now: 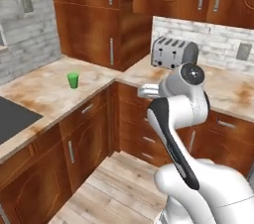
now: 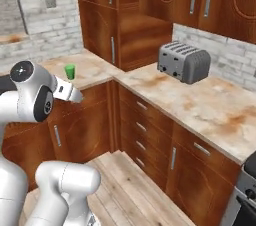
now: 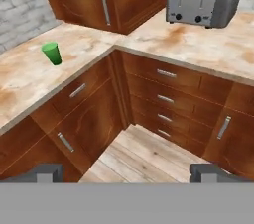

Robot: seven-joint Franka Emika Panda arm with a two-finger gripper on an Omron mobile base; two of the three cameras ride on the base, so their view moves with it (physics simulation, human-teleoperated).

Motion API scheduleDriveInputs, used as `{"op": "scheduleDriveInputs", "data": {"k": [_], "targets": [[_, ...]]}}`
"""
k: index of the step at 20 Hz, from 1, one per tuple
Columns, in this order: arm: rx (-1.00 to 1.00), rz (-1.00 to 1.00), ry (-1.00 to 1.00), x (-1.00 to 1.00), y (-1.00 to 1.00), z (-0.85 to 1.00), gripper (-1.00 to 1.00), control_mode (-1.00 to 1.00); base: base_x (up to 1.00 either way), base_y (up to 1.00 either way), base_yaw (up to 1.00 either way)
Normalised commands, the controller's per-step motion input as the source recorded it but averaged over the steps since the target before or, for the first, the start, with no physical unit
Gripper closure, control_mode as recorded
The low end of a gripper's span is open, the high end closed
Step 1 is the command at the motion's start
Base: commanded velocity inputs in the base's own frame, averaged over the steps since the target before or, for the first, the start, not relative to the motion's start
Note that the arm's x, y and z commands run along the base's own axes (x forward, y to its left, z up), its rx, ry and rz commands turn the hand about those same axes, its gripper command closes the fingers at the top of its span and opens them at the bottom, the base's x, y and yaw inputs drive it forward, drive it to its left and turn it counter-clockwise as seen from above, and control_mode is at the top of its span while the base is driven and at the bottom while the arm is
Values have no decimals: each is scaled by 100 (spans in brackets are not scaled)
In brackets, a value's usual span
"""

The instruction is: Place the pitcher and cup on the dining counter for serving.

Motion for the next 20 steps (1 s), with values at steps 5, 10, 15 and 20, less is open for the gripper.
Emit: {"op": "scheduleDriveInputs", "data": {"k": [5,10,15,20], "targets": [[0,0,0,0,0,0,-100,100,100,-7,59],[0,0,0,0,0,0,-100,100,100,-25,56],[0,0,0,0,0,0,-100,100,99,-35,62],[0,0,0,0,0,0,-100,100,65,-29,46]]}}
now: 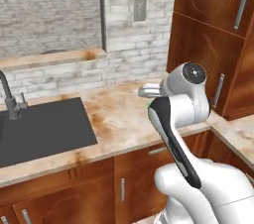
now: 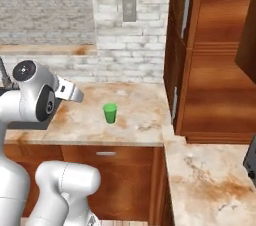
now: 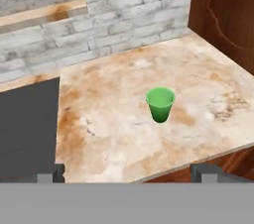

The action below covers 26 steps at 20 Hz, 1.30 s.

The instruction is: Place the pitcher and cup on the dining counter for serving.

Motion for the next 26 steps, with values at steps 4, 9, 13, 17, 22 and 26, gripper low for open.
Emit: {"op": "scheduleDriveInputs", "data": {"k": [4,9,13,17,22,26], "targets": [[0,0,0,0,0,0,-100,100,32,-31,24],[0,0,0,0,0,0,-100,100,34,-25,13],[0,0,0,0,0,0,-100,100,81,-14,4],[0,0,0,0,0,0,-100,100,61,-6,5],[4,0,20,18,-14,0,-100,-100,16,0,1],[9,0,43,28,-38,-13,-100,-100,0,0,0]]}}
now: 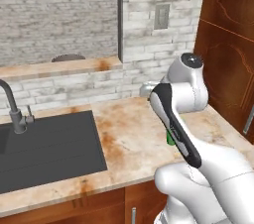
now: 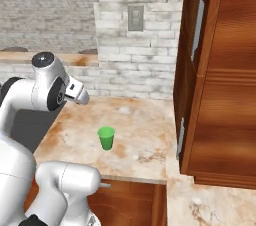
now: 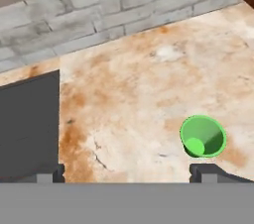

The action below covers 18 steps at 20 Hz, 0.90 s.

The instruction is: Place the pitcher and cup on the dining counter for serving.

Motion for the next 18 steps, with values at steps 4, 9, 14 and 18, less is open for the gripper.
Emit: {"op": "scheduleDriveInputs", "data": {"k": [4,9,14,18], "targets": [[1,3,45,52,-33,-29,-100,-100,0,0,0],[-6,6,21,45,-20,-61,-100,-100,0,0,0],[-6,7,9,16,-16,-89,-100,-100,0,0,0],[0,6,3,9,-14,-71,-100,-100,0,0,0]]}}
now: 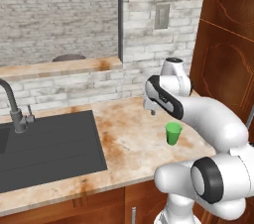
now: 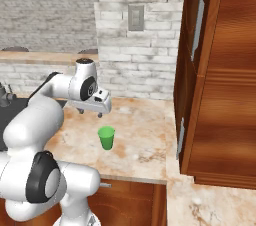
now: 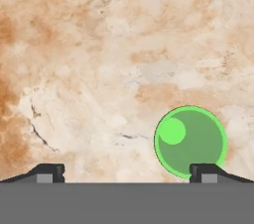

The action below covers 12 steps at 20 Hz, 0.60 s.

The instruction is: Place the pitcher and cup on the dining counter for serving.

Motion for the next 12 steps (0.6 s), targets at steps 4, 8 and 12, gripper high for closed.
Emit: {"op": "scheduleDriveInputs", "data": {"k": [4,8,12], "targets": [[-3,6,0,11,-16,-38,-100,-100,0,0,0],[-7,7,0,0,-18,-41,-100,-100,0,0,0],[-5,4,0,0,-11,-22,-100,-100,0,0,0]]}}
